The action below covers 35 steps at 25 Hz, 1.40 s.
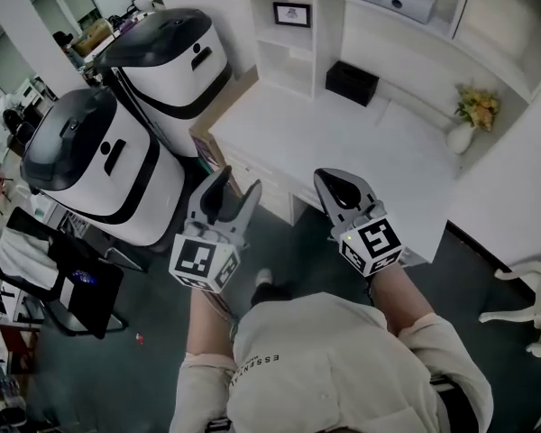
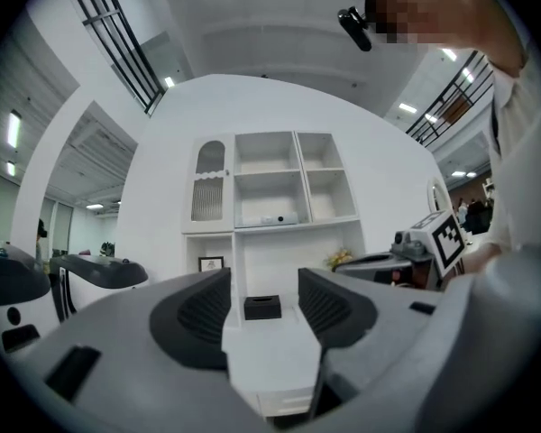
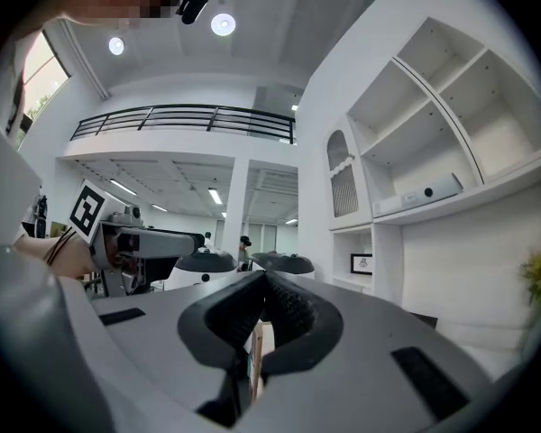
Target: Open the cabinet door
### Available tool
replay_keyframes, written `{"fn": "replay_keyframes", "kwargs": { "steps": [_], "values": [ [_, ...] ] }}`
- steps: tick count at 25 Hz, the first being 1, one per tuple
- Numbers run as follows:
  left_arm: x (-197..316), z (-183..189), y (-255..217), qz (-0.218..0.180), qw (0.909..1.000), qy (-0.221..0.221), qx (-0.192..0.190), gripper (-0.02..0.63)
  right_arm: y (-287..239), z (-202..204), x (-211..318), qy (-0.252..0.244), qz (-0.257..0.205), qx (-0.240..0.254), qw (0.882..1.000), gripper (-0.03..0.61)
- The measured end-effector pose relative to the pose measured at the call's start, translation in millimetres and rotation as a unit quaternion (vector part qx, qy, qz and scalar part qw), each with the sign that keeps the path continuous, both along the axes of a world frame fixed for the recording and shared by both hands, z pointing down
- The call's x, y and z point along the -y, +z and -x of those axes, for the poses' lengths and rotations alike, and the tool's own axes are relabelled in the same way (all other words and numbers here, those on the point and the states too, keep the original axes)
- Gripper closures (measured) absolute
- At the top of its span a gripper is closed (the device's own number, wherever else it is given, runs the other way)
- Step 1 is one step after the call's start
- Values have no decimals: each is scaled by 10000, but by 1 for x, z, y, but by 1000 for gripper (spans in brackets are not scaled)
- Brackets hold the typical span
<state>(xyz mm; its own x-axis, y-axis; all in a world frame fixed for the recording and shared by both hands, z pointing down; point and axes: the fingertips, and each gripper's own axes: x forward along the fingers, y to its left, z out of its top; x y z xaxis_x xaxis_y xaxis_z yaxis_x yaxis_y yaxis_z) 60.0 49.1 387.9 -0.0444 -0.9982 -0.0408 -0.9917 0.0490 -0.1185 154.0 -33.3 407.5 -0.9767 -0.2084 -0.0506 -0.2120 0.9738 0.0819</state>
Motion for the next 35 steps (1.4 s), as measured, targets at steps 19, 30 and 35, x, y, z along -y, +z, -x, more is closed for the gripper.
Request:
{"fn": "replay_keyframes", "kwargs": {
  "steps": [19, 30, 35],
  "values": [
    [141, 196, -42, -100, 9840, 1727, 426, 399, -45, 179, 118, 1606, -256, -28, 9867, 563],
    [272, 204, -101, -456, 9731, 2104, 817, 399, -95, 179, 230, 2078, -729, 119, 9754, 563],
    [328, 206, -145, -913, 9700, 1902, 1210, 399, -120, 167, 271, 2286, -1012, 81, 9682, 564]
  ]
}}
